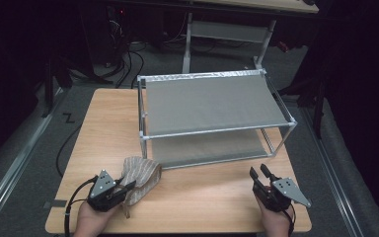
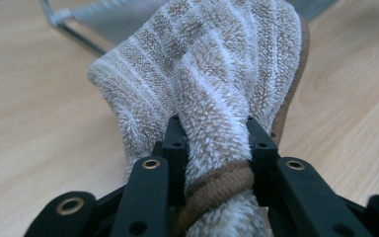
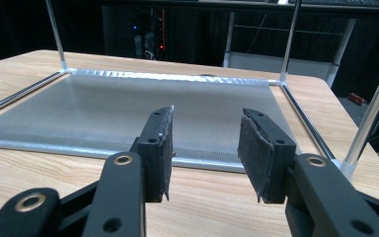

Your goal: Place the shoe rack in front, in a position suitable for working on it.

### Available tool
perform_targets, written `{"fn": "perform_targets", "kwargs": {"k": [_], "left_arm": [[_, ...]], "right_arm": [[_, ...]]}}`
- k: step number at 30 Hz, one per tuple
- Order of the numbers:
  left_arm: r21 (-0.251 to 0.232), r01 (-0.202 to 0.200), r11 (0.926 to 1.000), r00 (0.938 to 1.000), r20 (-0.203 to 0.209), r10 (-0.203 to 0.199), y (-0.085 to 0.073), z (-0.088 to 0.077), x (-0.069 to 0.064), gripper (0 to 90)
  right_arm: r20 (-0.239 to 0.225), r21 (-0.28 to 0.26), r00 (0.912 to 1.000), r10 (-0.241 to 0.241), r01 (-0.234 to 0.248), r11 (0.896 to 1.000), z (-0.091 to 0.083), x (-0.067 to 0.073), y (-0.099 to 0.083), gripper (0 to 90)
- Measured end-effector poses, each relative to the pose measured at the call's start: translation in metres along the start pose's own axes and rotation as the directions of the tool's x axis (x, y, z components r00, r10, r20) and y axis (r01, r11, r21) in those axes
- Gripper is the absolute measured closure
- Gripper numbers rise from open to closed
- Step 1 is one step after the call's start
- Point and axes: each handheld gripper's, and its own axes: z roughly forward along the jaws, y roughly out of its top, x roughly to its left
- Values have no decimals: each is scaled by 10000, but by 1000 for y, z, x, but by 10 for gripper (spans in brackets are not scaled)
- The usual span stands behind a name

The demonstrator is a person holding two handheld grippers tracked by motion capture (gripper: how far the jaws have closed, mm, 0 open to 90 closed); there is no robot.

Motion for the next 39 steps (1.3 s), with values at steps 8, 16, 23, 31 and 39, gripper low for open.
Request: {"fn": "perform_targets", "kwargs": {"k": [8, 16, 23, 31, 39], "left_arm": [[-1658, -308, 9857, 9987, -440, 238, 27, -26, -7, 695], [-708, -247, 9972, 9997, -62, 243, 23, -9, -2, 694], [612, -5, 9981, 10000, -9, 6, -4, 11, 8, 694], [145, 1073, 9941, 9878, -1152, -1049, -14, -1, 32, 694], [144, 371, 9992, 9838, -1759, -340, 16, 16, 39, 694]], "right_arm": [[-68, 23, 10000, 45, -45, 10000, 1, 1, -1, 569], [-94, 27, 10000, 18, -18, 10000, 1, 2, -1, 569], [-85, 70, 10000, 24, -24, 10000, 2, 2, -1, 568], [-142, 13, 9999, 57, -56, 10000, 1, 0, -1, 568], [-153, 33, 9999, 36, -35, 10000, 2, 2, -1, 568]]}}
